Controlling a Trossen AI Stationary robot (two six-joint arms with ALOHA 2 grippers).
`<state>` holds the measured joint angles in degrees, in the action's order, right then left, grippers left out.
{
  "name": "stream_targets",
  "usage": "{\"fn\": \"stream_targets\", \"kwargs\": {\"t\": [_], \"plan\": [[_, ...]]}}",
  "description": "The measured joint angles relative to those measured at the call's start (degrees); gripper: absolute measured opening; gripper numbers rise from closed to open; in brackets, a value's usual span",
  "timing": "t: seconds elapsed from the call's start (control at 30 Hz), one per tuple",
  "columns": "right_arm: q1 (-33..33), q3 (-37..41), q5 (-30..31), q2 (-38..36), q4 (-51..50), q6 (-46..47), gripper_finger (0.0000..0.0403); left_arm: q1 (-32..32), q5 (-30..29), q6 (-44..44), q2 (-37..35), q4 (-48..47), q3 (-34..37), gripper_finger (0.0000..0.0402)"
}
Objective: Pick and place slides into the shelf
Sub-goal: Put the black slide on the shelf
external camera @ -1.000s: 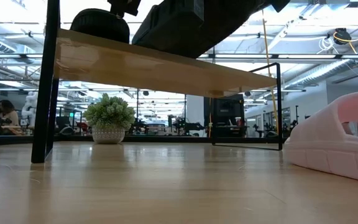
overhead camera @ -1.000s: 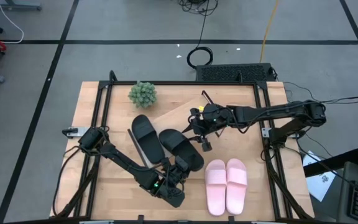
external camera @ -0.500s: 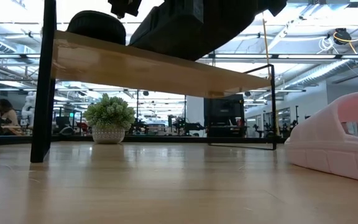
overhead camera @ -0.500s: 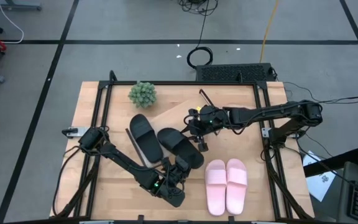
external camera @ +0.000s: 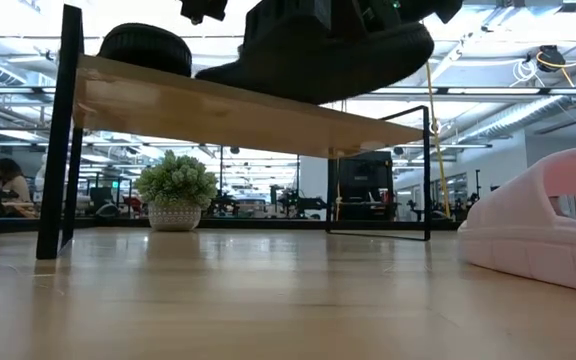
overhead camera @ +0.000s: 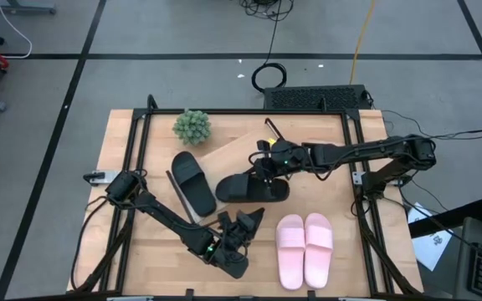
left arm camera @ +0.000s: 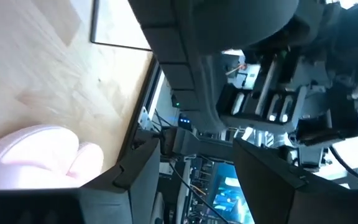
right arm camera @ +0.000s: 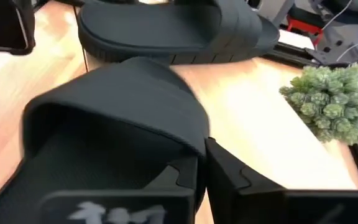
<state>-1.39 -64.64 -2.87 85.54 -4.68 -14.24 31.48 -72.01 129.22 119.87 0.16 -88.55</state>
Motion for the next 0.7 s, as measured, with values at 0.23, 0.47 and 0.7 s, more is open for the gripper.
{"fn": "stream_targets", "kwargs": {"t": [0.23, 0.47, 0.7], "plan": [[0.0, 0.0, 5.9, -2.2, 3.1, 1.6, 0.0003, 0.3, 0.6, -15.1, 0.0, 11.8, 0.0, 0.0192], [-0.8, -2.3, 11.7, -2.9, 4.0, 6.6, 0.0002, 3.5, 4.9, -24.2, 0.0, 17.8, 0.0, 0.0191], [0.6, -2.5, 24.7, -1.4, 10.6, 17.1, 0.0001, 10.9, 5.9, -19.6, 0.0, 14.5, 0.0, 0.0191]]}}
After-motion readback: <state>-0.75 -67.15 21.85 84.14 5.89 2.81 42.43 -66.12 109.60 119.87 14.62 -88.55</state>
